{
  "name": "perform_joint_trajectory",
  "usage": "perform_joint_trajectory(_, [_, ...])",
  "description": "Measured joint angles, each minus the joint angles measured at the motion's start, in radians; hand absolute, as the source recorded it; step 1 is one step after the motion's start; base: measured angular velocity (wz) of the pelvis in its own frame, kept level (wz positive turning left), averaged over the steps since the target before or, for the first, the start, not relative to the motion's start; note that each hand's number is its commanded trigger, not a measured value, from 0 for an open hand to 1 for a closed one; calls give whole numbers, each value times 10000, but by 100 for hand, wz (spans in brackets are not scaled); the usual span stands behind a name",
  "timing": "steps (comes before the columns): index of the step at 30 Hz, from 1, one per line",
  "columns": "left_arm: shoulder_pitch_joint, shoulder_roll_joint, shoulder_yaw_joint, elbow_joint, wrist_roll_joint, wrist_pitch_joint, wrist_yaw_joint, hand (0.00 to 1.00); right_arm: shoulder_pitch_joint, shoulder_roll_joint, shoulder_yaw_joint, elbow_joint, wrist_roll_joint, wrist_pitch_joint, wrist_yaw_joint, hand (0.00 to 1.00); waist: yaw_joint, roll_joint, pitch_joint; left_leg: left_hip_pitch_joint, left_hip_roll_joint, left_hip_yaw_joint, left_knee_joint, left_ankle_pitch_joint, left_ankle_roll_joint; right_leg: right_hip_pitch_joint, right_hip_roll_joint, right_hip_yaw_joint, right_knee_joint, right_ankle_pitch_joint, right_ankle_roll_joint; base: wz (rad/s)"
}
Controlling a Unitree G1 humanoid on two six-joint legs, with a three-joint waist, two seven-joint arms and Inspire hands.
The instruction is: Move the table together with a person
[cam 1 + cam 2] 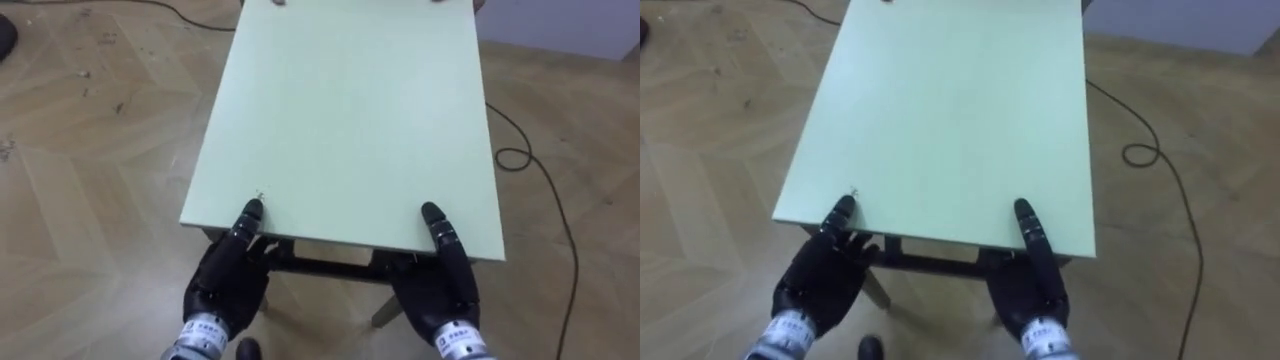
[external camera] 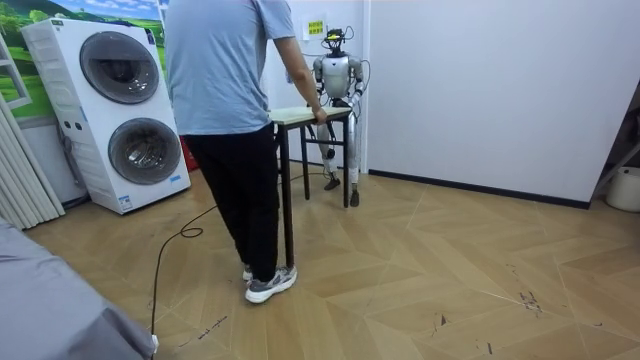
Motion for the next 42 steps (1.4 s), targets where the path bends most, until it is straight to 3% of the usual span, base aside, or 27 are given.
perform_joint_trajectory(1, [81,-52,15,-7,-49,-6,0,100,-12,-64,47,-2,0,-3,-3,100,30,110,-1,-20,-34,-93,817,-491,45,51,-1,-185,-19,35,-38,-50])
perform_joint_trajectory(2, [169,-110,1,-6,-96,-5,0,100,-18,-131,112,-4,-2,-42,-3,100,1,390,-1,-11,-44,-309,2282,-1302,22,139,87,-614,-10,75,-105,-10])
perform_joint_trajectory(3, [191,-126,-17,-6,-93,-3,-2,100,-18,-160,115,-9,0,-71,-3,100,-138,559,6,64,-50,-529,3361,-1798,36,131,194,-907,41,56,-178,8])
perform_joint_trajectory(5, [183,-130,-27,-9,-79,-3,-16,100,-18,-118,116,-10,0,-110,-1,100,-457,675,5,527,-15,-573,4130,-2227,60,149,322,-1296,129,79,-245,47])
perform_joint_trajectory(7, [173,-179,-85,-9,-55,-1,1,100,-17,-142,101,-10,0,-154,-4,100,-656,753,51,1335,149,-537,4112,-2599,-81,40,322,-1556,500,31,-317,36])
perform_joint_trajectory(8, [161,-228,-83,-8,-36,-3,48,100,-29,-142,101,-10,-6,-174,-12,100,-656,773,63,1702,178,-568,3937,-2788,-176,-126,298,-1568,762,5,-340,0])
perform_joint_trajectory(10, [129,-292,-133,-7,17,1,161,100,-22,-179,166,-9,-30,-254,-94,100,-607,714,81,2010,-209,-640,2770,-2933,-268,-480,258,-1238,1290,80,-475,12])
perform_joint_trajectory(11, [97,-238,-171,-13,13,-3,192,100,34,-204,278,-48,-42,-400,-96,100,-718,690,22,2398,-681,-1155,1416,-2901,-323,-846,601,-334,958,321,-894,55])
perform_joint_trajectory(12, [23,-100,-153,-161,0,-19,185,100,64,-154,392,-197,5,-573,-85,100,-970,343,-188,2552,-1118,-1614,297,-2804,-651,-1264,997,297,-90,935,-1068,47])
perform_joint_trajectory(13, [-39,-173,-113,-175,1,-41,141,100,27,-236,391,-363,3,-606,-91,100,-872,384,-159,2516,-1097,-1577,622,-2941,-629,-1294,952,35,-187,938,-949,-12])
perform_joint_trajectory(14, [-40,-492,38,-163,17,-73,126,100,-271,-397,418,-397,0,-643,-154,100,-716,938,-23,2778,-730,-1557,1447,-3289,-597,-1320,1192,-377,-119,1139,-1095,-24])
perform_joint_trajectory(15, [-75,-533,-28,-74,2,-47,130,100,-373,-447,416,-291,-53,-668,-197,100,-904,1200,21,3099,-589,-1600,1295,-3424,-540,-1364,1223,-635,31,1138,-1097,-4])
perform_joint_trajectory(16, [-122,-530,-69,-27,0,-41,132,100,-353,-449,389,-276,-44,-685,-197,100,-933,1194,24,3306,-591,-1558,889,-3470,-469,-1481,1129,-712,215,1138,-1097,49])
perform_joint_trajectory(17, [-261,-498,-116,-23,-1,-38,200,100,-342,-449,303,-298,13,-669,-197,100,-1082,1043,94,3684,-726,-1378,-71,-3501,-433,-1802,871,-798,781,1140,-1101,48])
perform_joint_trajectory(19, [-566,-342,-346,-23,-194,-75,435,100,-349,-428,151,-352,36,-610,-243,100,-1162,865,86,3809,-906,-1116,-889,-3615,-215,-2235,574,-869,1161,1143,-1104,33])
perform_joint_trajectory(20, [-797,-302,-465,43,-198,-116,546,100,-402,-349,-49,-360,36,-552,-254,100,-1158,794,87,3609,-971,-1045,-975,-3774,72,-2471,398,-945,1207,1169,-1064,12])
perform_joint_trajectory(21, [-979,-266,-473,208,-170,-127,547,100,-405,-296,-209,-346,20,-477,-287,100,-1118,718,95,3376,-1189,-1082,-902,-3709,295,-2642,206,-925,1187,1352,-942,8])
perform_joint_trajectory(25, [-904,-211,-511,352,-178,-185,547,100,-205,-180,-237,-295,-15,-392,-305,100,-1145,614,89,3187,-1628,-1033,-957,-3353,667,-2583,-53,-770,574,2117,-751,-1])
perform_joint_trajectory(28, [-882,-217,-520,714,-157,-219,486,100,-29,-134,-267,-129,-13,-249,-305,100,-1202,519,57,3176,-1892,-960,-1024,-3119,942,-2510,-213,-305,302,2703,-474,2])
perform_joint_trajectory(30, [-786,-203,-526,815,-99,-207,491,100,29,-125,-314,32,-5,-54,-312,100,-1353,403,30,3125,-2119,-957,-1028,-2929,1159,-2503,-359,345,219,3102,-140,11])
perform_joint_trajectory(31, [-766,-211,-528,816,-99,-207,491,100,29,-118,-344,50,-15,-10,-314,100,-1397,402,29,3097,-2153,-958,-1041,-2862,1219,-2483,-385,464,134,3231,-22,14])
perform_joint_trajectory(32, [-734,-227,-542,814,-95,-205,492,100,40,-107,-366,80,-47,19,-320,100,-1427,400,29,3037,-2200,-968,-1040,-2766,1321,-2472,-442,745,82,3425,236,24])
perform_joint_trajectory(34, [-692,-198,-642,815,-94,-144,527,100,170,-94,-421,120,-83,0,-320,100,-1587,399,28,3081,-2219,-884,-1069,-2677,1400,-2367,-666,1046,743,2988,663,38])
perform_joint_trajectory(36, [-650,-194,-655,814,-92,-41,526,100,310,-61,-418,114,-83,-49,-319,100,-1779,359,4,3200,-2225,-570,-1341,-2506,1383,-1879,-948,1524,1539,1929,922,39])
perform_joint_trajectory(40, [-603,-223,-605,786,-78,-40,521,100,296,-40,-247,125,-84,-251,-322,100,-1583,273,-23,3382,-2298,-462,-1737,-2309,1256,-1210,-665,1839,395,1719,993,-13])
perform_joint_trajectory(42, [-529,-110,-576,758,-70,-42,521,100,284,-37,-116,207,-78,-354,-324,100,-1514,257,-20,3562,-2181,-462,-2035,-2196,1106,-946,-433,1850,-97,1873,840,-11])
